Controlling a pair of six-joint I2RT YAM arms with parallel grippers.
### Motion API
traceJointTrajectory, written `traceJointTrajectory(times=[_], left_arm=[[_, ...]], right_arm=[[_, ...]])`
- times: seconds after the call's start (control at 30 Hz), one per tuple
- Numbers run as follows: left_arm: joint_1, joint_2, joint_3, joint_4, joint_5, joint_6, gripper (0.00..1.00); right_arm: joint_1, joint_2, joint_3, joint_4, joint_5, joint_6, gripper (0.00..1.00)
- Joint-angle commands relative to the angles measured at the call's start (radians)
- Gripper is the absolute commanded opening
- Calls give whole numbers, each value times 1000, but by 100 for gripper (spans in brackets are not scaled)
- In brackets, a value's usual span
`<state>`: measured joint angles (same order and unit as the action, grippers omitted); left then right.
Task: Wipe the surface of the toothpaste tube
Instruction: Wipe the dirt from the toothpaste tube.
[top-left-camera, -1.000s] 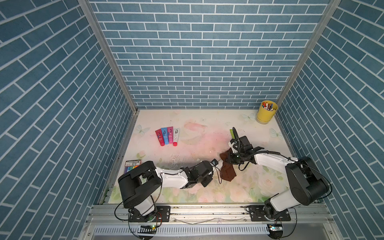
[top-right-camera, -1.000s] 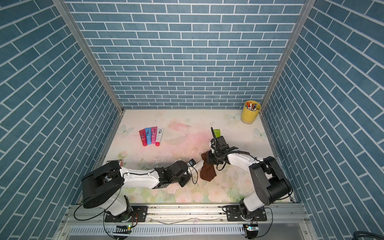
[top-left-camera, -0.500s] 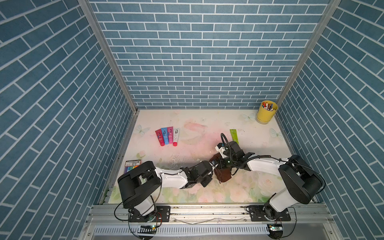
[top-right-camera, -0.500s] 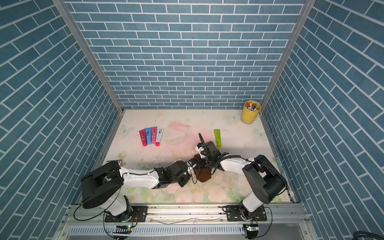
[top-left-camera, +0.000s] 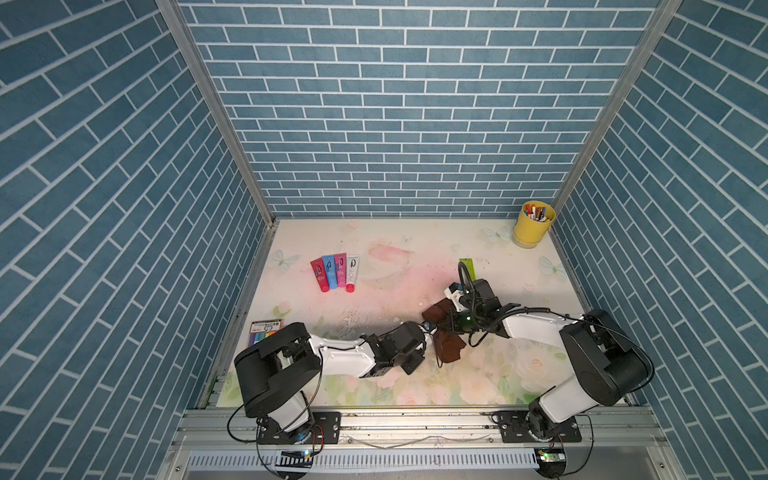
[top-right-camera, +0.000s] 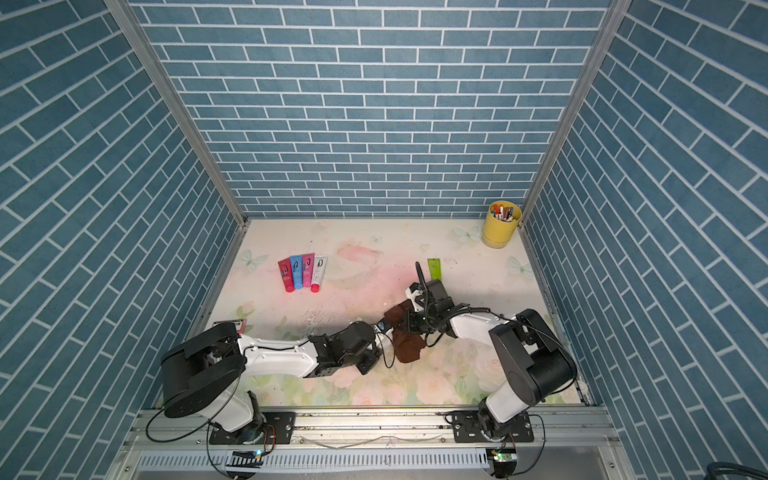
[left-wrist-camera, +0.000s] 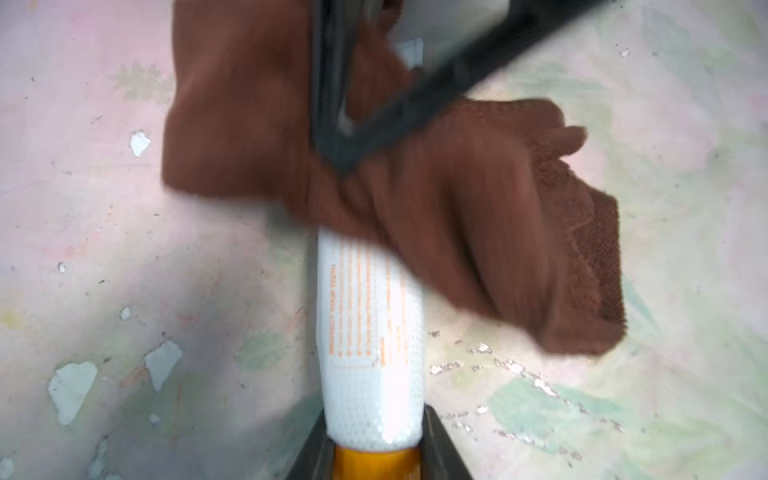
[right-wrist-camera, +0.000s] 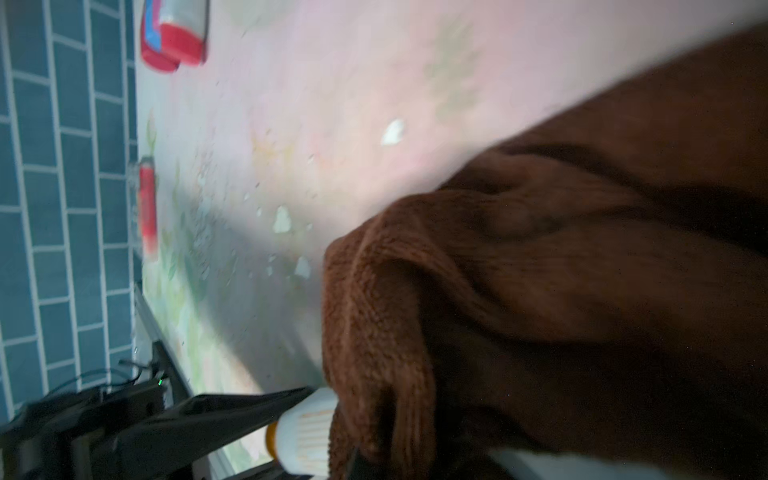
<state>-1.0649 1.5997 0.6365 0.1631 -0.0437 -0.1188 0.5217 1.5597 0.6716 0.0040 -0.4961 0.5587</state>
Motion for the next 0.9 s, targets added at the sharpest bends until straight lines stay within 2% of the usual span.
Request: traceJointTrajectory(times=[0.0, 0.1, 0.2, 0.37, 0.6, 0.73, 0.87], left_arm=[[-7, -16, -9, 38, 13, 12, 0], [-6, -17, -10, 38, 11, 11, 0], [-6, -13, -5, 37, 10, 11, 0], [-6, 2, 5, 31, 4, 8, 0], [-6, 5, 12, 31, 1, 7, 0], [-4, 0, 10, 32, 0, 6, 0], [-5, -16, -2, 37, -4, 2, 0]], right_arm=[[-47, -7, 0, -214, 177, -67, 0], [-49, -22, 2, -256, 222, -83, 0], [-28, -47, -22, -217, 144, -79, 0], [122, -55, -22, -216, 91, -50, 0], [276, -25, -68, -70, -31, 58, 0], [259, -3, -79, -90, 24, 43, 0], [116, -42, -113, -148, 70, 5, 0]])
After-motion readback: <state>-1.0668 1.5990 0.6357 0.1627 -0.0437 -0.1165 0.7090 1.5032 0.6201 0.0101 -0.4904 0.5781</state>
